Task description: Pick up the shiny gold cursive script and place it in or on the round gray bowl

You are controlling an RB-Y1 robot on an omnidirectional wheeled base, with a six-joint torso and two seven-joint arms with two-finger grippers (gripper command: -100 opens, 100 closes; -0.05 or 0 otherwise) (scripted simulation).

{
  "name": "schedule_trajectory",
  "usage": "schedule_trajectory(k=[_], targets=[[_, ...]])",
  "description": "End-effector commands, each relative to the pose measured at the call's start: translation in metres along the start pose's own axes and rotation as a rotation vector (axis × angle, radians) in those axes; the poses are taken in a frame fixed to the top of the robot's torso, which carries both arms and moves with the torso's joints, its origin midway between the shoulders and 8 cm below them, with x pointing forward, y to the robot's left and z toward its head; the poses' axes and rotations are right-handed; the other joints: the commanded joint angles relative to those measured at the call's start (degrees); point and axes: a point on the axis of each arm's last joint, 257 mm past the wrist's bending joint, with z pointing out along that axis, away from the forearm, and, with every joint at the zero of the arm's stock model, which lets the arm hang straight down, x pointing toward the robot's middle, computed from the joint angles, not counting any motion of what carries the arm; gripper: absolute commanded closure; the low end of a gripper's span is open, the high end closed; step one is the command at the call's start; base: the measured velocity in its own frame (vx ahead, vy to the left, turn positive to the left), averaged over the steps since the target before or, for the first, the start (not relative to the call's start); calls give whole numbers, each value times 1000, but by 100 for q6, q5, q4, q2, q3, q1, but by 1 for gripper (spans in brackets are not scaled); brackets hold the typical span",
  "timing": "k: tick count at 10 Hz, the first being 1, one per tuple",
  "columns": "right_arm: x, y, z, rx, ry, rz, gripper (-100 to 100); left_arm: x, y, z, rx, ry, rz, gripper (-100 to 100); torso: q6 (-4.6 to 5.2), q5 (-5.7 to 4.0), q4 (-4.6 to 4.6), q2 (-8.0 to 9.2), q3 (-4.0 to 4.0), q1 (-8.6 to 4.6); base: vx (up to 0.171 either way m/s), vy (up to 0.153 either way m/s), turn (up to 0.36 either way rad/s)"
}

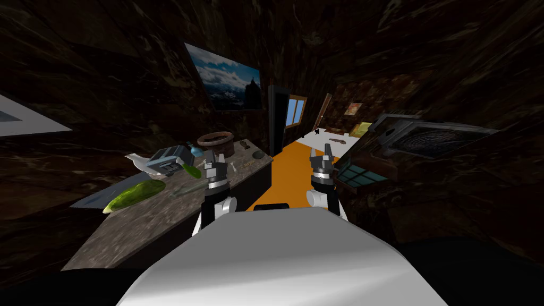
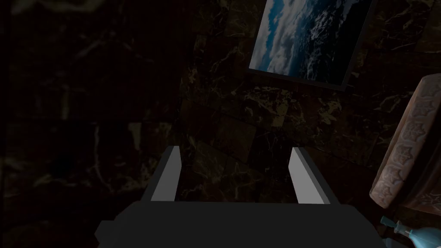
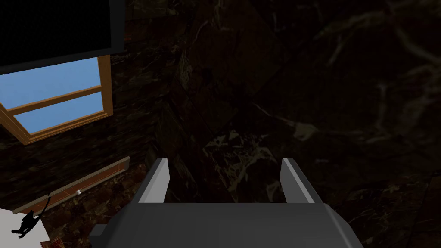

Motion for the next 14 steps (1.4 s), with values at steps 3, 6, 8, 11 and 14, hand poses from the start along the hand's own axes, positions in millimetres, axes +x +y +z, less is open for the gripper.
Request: schedule_trajectory(k=[3, 6, 8, 11, 14], targets=[[0, 0, 0, 0, 0, 0, 0, 5, 15, 1, -31, 84, 10, -100, 1, 1, 1, 8, 4, 5, -23, 8, -80], [0, 0, 0, 0, 0, 0, 0, 3, 41, 4, -94, 134, -8, -100, 2, 2, 3, 15, 9, 10, -44, 19, -140], [0, 0, 0, 0, 0, 0, 0, -3, 64, 7, -154, 150, -34, -100, 2, 3, 4, 19, 11, 11, -53, 23, -161], [0, 0, 0, 0, 0, 0, 0, -11, 90, 11, -223, 154, -70, -100, -1, 3, 4, 14, 9, 10, -42, 18, -130], [0, 0, 0, 0, 0, 0, 0, -20, 120, 14, -309, 145, -117, -100, -2, 2, 3, 10, 6, 9, -34, 14, -128]])
